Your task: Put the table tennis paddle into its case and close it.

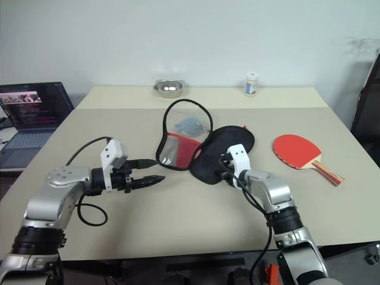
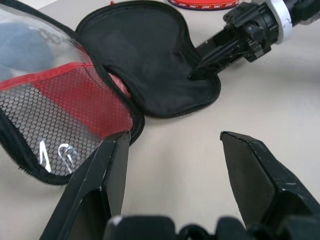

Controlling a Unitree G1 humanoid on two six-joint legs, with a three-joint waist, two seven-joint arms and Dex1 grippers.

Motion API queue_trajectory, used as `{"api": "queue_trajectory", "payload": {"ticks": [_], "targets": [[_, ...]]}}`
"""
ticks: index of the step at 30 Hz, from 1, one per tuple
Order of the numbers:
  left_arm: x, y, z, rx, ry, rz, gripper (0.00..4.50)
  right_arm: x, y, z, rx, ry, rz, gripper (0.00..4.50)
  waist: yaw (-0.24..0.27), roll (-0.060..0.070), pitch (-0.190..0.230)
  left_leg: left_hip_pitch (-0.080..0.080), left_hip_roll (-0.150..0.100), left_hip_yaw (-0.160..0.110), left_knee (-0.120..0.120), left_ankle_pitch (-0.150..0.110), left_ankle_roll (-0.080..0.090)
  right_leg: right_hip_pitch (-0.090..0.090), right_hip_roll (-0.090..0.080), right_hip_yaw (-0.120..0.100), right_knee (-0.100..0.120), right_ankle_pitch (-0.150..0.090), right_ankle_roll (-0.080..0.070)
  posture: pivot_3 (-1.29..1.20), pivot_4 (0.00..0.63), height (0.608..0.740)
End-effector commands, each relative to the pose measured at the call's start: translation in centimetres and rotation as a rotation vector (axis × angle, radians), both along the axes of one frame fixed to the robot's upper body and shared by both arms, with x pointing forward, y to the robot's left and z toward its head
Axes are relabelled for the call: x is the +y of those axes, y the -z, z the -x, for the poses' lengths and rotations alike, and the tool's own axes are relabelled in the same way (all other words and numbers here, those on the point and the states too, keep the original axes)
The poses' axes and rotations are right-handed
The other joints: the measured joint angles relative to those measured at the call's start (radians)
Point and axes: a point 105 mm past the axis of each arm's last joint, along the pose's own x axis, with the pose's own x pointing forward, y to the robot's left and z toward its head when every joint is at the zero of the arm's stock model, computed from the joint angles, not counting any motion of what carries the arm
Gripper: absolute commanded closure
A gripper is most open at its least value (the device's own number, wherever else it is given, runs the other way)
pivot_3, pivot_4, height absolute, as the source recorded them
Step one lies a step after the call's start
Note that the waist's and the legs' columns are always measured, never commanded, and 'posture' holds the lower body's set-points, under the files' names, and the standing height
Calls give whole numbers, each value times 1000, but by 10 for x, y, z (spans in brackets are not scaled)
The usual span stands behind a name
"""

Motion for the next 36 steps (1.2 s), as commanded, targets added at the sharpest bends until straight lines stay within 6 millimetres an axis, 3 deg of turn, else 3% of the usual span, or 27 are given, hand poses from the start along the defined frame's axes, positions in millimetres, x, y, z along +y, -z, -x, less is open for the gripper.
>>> {"api": "queue_trajectory", "payload": {"ticks": [1, 3, 10, 15, 19, 24, 32, 36], "targets": [[-8, -16, 0, -71, 30, -8, 1365, 1, -11, 0, -43, 4, -3, 3943, 0, 0, 0, 0, 0, 0, 0, 0, 0, 0, 0, 0, 0, 0, -1, 0, 150, 740], [-8, -17, 0, -73, 33, -7, 1365, -6, -10, -2, -31, 26, -4, 4489, 0, 0, 0, 0, 0, 0, 0, 0, 0, 0, 0, 0, 0, 1, -1, 0, 150, 740], [-13, -17, 6, -68, 74, -24, 1365, -38, -13, 5, 37, 23, -12, 4489, 9, 0, 0, -1, -1, 1, 0, 0, 0, 0, 3, 1, -1, 1, -1, 0, 150, 740], [-23, -15, 10, -66, 112, -34, 1365, -79, -24, 5, 45, 23, 62, 4489, 17, 0, 0, -1, -1, 2, 0, 0, 0, 0, 3, 1, -2, 1, -1, 0, 150, 740], [-26, -13, 10, -60, 131, -41, 1365, -96, -27, 7, 80, -3, 110, 4489, 22, 0, 0, -1, 0, 2, 0, 0, 0, -1, 4, 1, -2, 0, -2, 0, 150, 740], [-29, -11, 11, -54, 142, -44, 1365, -112, -27, 7, 115, -17, 151, 4489, 21, 0, 0, 0, 0, 1, 0, 0, 0, -1, 7, 1, -1, 0, -5, 0, 150, 740], [-30, -9, 13, -49, 147, -42, 1365, -118, -33, -8, 99, 11, 154, 4489, 22, 0, 0, 0, 1, 1, 0, 0, 0, -1, 8, 1, -1, -1, -6, 0, 150, 740], [-31, -9, 13, -51, 146, -38, 1365, -124, -38, -16, 72, 41, 169, 3498, 22, 0, 0, -1, 1, 1, 0, 0, 0, -2, 8, 1, -1, 0, -6, 0, 150, 740]]}}
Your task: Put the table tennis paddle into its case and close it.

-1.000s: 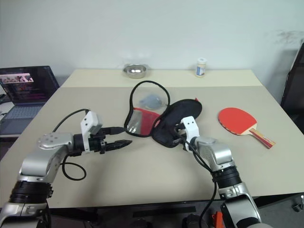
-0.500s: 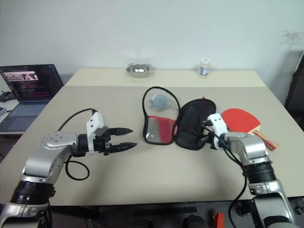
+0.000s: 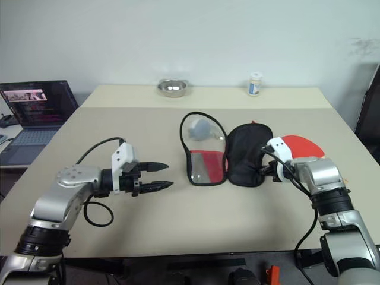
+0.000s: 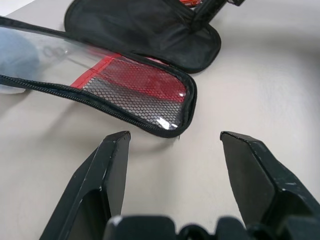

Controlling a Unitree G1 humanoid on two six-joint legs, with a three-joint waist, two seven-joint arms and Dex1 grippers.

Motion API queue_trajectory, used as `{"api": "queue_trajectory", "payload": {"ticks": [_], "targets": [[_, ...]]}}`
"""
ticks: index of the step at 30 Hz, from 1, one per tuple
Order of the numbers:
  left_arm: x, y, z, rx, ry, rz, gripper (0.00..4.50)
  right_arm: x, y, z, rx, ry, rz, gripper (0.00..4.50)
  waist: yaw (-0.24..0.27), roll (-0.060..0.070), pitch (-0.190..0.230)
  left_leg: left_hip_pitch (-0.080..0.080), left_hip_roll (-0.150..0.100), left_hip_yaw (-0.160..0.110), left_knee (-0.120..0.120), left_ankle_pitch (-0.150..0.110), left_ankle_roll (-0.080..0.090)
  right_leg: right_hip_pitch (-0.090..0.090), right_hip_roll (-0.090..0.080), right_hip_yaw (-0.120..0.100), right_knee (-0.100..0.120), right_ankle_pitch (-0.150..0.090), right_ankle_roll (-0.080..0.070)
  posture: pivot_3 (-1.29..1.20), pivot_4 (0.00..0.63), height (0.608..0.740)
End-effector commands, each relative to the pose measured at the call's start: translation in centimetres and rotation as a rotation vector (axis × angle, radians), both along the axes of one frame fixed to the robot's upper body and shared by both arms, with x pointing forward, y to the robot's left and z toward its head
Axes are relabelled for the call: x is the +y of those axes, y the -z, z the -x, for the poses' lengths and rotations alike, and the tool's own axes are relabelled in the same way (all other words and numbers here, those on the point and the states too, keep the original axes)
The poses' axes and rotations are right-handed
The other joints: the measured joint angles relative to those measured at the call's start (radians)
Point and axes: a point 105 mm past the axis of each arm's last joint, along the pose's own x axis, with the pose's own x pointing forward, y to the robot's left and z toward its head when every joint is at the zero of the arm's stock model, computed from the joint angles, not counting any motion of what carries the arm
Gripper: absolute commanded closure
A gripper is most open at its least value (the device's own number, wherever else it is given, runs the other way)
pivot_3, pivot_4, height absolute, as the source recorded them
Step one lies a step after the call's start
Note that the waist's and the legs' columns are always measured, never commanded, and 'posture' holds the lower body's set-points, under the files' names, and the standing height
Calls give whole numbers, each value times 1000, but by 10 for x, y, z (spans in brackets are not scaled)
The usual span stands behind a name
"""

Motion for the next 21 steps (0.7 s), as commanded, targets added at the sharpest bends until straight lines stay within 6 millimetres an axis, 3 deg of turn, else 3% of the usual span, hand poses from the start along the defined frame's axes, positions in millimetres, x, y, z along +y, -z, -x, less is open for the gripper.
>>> {"api": "queue_trajectory", "payload": {"ticks": [1, 5, 9, 10, 13, 21], "targets": [[-6, -10, 3, -43, 26, 7, 1365, -5, -20, -7, -79, 4, 3, 3154, 0, 0, 0, 0, 0, 0, 0, 0, 0, 0, 0, 0, 0, 0, 0, 0, 150, 740], [-7, -10, 4, -40, 24, 19, 1365, -17, -50, -7, -168, -5, 3, 1733, 1, 1, 0, 0, 0, 0, 0, 0, 0, 0, 0, 0, 0, 0, 0, 0, 150, 740], [-10, -12, 4, -43, 18, 41, 1365, -49, -73, -4, -243, 13, 68, 317, 2, 2, 1, 0, 0, 1, 0, 0, 0, 0, -1, 1, 0, 0, 0, 0, 150, 740], [-11, -13, 4, -43, 17, 46, 1365, -52, -74, -3, -249, 10, 75, 317, 3, 2, 1, 0, 0, 0, 0, 0, 0, 0, -1, 0, -1, 0, 0, 0, 150, 740], [-24, -22, 3, -55, 36, 100, 1365, -91, -75, -4, -323, 51, 215, 317, 3, 2, 1, 0, 0, 1, 0, 0, 0, 0, -1, 0, -1, 0, 0, 0, 150, 740], [-67, -49, 2, -121, 141, 110, 1365, -156, -37, 6, -236, 96, 316, 317, 2, 1, 2, 0, -2, 4, 0, 0, 0, 1, 0, 2, -1, 0, 0, 0, 150, 740]]}}
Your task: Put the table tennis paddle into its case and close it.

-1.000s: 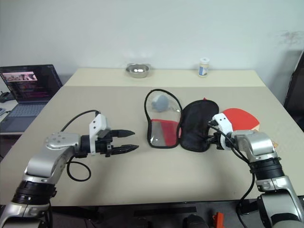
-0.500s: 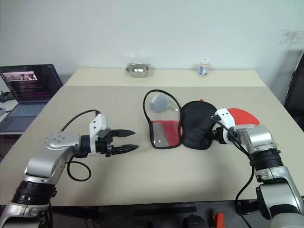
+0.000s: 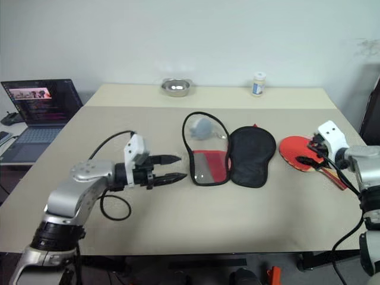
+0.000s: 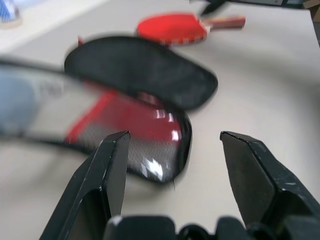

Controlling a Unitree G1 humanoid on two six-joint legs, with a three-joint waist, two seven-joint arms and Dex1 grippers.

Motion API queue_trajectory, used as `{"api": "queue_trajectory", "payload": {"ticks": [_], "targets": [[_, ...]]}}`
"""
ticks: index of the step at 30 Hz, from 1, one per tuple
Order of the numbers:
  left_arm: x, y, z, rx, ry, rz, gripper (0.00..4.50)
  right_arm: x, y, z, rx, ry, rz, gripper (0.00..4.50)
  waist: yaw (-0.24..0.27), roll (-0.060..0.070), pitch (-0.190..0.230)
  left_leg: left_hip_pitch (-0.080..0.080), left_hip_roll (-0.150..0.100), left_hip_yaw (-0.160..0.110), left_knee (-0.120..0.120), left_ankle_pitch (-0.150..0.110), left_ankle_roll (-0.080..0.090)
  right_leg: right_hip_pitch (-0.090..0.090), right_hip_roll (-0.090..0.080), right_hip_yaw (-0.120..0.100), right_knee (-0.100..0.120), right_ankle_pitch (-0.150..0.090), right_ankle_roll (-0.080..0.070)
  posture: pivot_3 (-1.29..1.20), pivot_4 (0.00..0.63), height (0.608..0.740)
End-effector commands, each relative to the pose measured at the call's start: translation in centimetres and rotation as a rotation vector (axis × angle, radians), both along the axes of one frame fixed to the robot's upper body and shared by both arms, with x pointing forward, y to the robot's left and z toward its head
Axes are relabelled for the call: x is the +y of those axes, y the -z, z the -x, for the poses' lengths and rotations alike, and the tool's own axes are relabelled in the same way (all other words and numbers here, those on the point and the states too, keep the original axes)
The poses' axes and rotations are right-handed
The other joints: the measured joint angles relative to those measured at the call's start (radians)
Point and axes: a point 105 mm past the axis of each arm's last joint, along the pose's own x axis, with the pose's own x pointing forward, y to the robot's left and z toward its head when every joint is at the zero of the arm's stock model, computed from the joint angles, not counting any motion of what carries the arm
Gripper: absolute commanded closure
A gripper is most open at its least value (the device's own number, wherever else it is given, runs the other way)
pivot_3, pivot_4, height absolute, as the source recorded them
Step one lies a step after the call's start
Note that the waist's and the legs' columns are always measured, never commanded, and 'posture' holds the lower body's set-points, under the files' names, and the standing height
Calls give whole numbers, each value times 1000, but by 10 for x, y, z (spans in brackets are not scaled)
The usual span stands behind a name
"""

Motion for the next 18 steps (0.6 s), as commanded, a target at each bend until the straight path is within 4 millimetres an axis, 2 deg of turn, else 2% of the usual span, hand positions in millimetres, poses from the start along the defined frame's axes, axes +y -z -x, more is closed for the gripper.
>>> {"api": "queue_trajectory", "payload": {"ticks": [1, 4, 9, 18], "targets": [[-26, -23, 11, -73, 114, 11, 1365, -27, -8, 0, -14, 67, 27, 317, -3, 0, 0, 0, 0, 0, 0, 0, 0, 0, 0, 1, 0, 0, 0, 0, 150, 740], [-39, -28, 14, -99, 177, -15, 1365, -37, -1, 0, 15, 96, 64, 317, -11, 0, 0, 2, -1, 3, 0, 0, 0, 0, 1, 6, 1, 0, 0, 0, 150, 740], [-43, -29, 10, -132, 217, -55, 1365, -47, 8, 1, 55, 148, 109, 317, -23, 0, 0, 4, -1, 4, 0, 0, 0, -1, 3, 7, 2, 0, 0, 0, 150, 740], [-28, -23, 0, -123, 167, -68, 1365, -29, 22, -10, 77, 203, -39, 317, -32, 0, 0, 7, 1, 11, 0, 0, 0, 0, 3, 14, 3, 1, 0, 0, 150, 740]]}}
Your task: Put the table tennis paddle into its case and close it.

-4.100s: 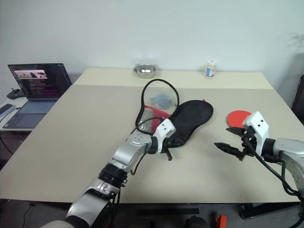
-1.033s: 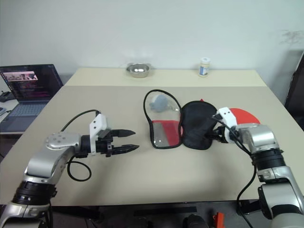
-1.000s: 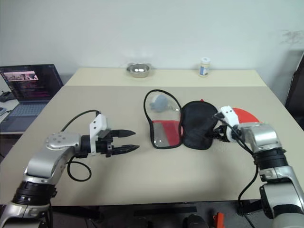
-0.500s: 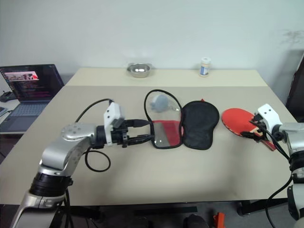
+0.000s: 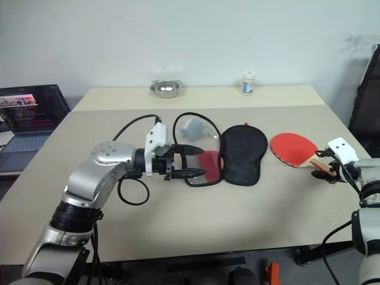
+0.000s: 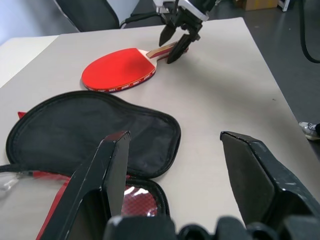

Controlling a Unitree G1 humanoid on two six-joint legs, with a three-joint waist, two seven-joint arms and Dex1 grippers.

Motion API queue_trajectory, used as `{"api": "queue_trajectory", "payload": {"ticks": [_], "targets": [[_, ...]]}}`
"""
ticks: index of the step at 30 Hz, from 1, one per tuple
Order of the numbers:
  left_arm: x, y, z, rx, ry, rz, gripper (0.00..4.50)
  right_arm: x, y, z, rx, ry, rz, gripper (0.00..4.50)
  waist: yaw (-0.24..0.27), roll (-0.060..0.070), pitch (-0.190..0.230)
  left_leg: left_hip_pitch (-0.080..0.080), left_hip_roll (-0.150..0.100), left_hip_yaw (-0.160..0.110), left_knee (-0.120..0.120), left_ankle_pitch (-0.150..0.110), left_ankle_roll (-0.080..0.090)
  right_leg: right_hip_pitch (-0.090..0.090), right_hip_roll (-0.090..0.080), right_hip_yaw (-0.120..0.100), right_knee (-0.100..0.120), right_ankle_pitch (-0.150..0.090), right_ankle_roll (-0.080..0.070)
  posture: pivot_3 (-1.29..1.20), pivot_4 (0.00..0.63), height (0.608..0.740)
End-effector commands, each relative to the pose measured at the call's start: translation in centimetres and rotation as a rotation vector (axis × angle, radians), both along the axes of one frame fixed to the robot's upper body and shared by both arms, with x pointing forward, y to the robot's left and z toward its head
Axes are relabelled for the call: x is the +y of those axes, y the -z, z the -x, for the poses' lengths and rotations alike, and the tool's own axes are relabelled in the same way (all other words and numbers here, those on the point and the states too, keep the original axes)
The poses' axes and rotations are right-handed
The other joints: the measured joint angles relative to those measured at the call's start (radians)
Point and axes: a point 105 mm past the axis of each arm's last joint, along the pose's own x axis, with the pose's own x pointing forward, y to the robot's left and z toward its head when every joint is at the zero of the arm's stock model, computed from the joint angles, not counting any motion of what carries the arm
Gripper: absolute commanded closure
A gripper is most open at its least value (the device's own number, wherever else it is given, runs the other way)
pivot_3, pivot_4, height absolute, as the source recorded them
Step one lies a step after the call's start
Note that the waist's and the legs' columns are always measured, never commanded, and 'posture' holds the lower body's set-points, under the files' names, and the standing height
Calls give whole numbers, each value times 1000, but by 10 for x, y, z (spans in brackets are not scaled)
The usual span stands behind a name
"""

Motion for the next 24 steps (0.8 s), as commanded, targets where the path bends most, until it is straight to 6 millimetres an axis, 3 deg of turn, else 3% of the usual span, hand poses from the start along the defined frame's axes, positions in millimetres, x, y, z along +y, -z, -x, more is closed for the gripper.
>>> {"api": "queue_trajectory", "payload": {"ticks": [1, 9, 19, 24], "targets": [[8, -7, -2, -47, -20, -7, 1365, 6, -7, -9, -49, 34, -46, 317, 0, 0, 0, 1, 0, 1, 0, 0, 0, 0, 0, 0, 0, 0, 0, 0, 150, 740], [21, -4, -7, -50, -69, -19, 1365, 16, 3, -15, -42, 57, -60, 317, -7, 0, 0, 5, 1, 8, 0, 0, 0, 1, 0, 7, 0, 4, 2, 0, 150, 740], [34, -5, -12, -62, -125, -14, 1365, 22, 1, -24, -81, 109, -79, 3203, -11, -1, -1, 6, 1, 9, 0, 0, 0, 2, 1, 8, 0, 5, 2, 0, 150, 740], [37, -6, -13, -66, -141, -12, 1365, 16, -6, -27, -133, 180, -93, 3384, -12, -2, -1, 6, 1, 9, 0, 0, 0, 2, 1, 9, 0, 5, 1, 0, 150, 740]]}}
